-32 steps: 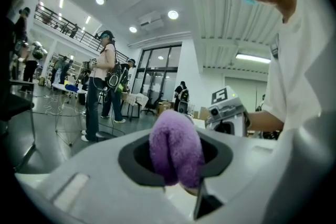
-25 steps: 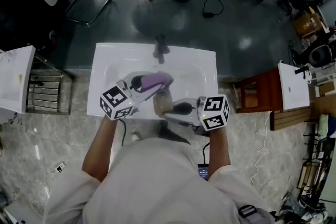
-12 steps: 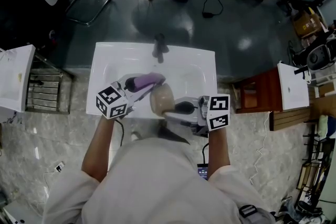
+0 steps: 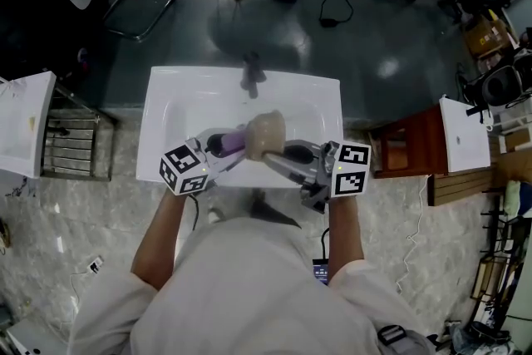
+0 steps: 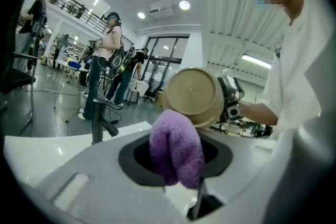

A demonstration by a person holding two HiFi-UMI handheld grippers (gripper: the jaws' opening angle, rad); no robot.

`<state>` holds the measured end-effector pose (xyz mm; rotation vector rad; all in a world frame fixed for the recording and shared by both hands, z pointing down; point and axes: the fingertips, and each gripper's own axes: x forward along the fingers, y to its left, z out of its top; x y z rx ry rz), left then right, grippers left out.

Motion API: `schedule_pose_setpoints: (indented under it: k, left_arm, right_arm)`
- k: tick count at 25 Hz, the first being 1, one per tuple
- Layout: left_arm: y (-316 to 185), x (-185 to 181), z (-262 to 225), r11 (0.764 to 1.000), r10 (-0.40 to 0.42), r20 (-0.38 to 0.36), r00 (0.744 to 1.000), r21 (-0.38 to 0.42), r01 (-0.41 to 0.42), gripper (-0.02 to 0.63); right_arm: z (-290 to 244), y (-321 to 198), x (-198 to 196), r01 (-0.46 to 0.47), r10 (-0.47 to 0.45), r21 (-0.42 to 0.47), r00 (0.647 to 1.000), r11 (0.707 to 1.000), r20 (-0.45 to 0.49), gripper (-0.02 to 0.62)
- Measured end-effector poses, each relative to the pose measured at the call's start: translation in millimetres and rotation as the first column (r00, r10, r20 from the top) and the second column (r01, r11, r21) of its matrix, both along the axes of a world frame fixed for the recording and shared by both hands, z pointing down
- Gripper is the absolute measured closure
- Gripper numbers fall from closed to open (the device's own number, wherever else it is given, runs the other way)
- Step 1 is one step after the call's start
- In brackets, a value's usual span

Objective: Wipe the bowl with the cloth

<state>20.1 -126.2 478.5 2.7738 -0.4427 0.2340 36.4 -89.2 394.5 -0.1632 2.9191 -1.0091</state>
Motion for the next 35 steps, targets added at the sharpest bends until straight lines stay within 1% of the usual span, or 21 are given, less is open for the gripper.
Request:
schedule_pose_setpoints:
  k: [4, 10, 14, 17, 20, 24, 27, 29, 32, 35]
  left_arm:
    - [6, 5, 1, 1.0, 0.017, -0.018, 1.0, -0.022, -0.017, 0.488]
    - [17, 13, -1, 0.998, 0.055, -0.024, 0.998, -0.027, -0.056, 0.488]
    - [20, 15, -6, 0.997, 0.076, -0.037, 0.996, -0.016, -0.076, 0.488]
    - [20, 16, -14, 0.997, 0.082, -0.057, 0.995, -0.002, -0.082, 0.488]
    - [18, 15, -23, 0.997, 0.079, -0.063, 0.995, 0.024, -0.078, 0.488]
    - [11, 8, -34, 0.996, 0.063, -0.064, 0.996, 0.06, -0.059, 0.488]
    - [5, 4, -43, 0.996, 0.046, -0.081, 0.996, 0.078, -0.04, 0.488]
    - [1, 1, -49, 0.996, 0.034, -0.092, 0.995, 0.09, -0.026, 0.488]
    - [-7, -4, -57, 0.995, 0.005, -0.115, 0.993, 0.101, 0.006, 0.488]
    - [-15, -9, -60, 0.993, -0.021, -0.116, 0.993, 0.112, 0.034, 0.488]
  right_arm:
    - [5, -14, 5, -0.085, 0.085, -0.021, 0.996, 0.996, -0.015, 0.583]
    - [21, -31, 12, -0.189, 0.184, -0.045, 0.979, 0.981, -0.085, 0.583]
    - [35, -40, 14, -0.233, 0.224, -0.042, 0.962, 0.971, -0.157, 0.583]
    - [49, -43, 16, -0.257, 0.243, -0.027, 0.94, 0.966, -0.24, 0.583]
    - [60, -42, 17, -0.262, 0.243, -0.024, 0.922, 0.965, -0.302, 0.583]
    - [62, -42, 17, -0.253, 0.231, -0.029, 0.919, 0.967, -0.318, 0.583]
    - [68, -39, 15, -0.237, 0.213, -0.022, 0.909, 0.971, -0.357, 0.583]
    - [72, -34, 11, -0.213, 0.188, -0.027, 0.909, 0.977, -0.372, 0.583]
    - [75, -23, 3, -0.145, 0.12, -0.038, 0.917, 0.989, -0.381, 0.583]
    - [74, -15, -3, -0.098, 0.073, -0.05, 0.929, 0.994, -0.363, 0.583]
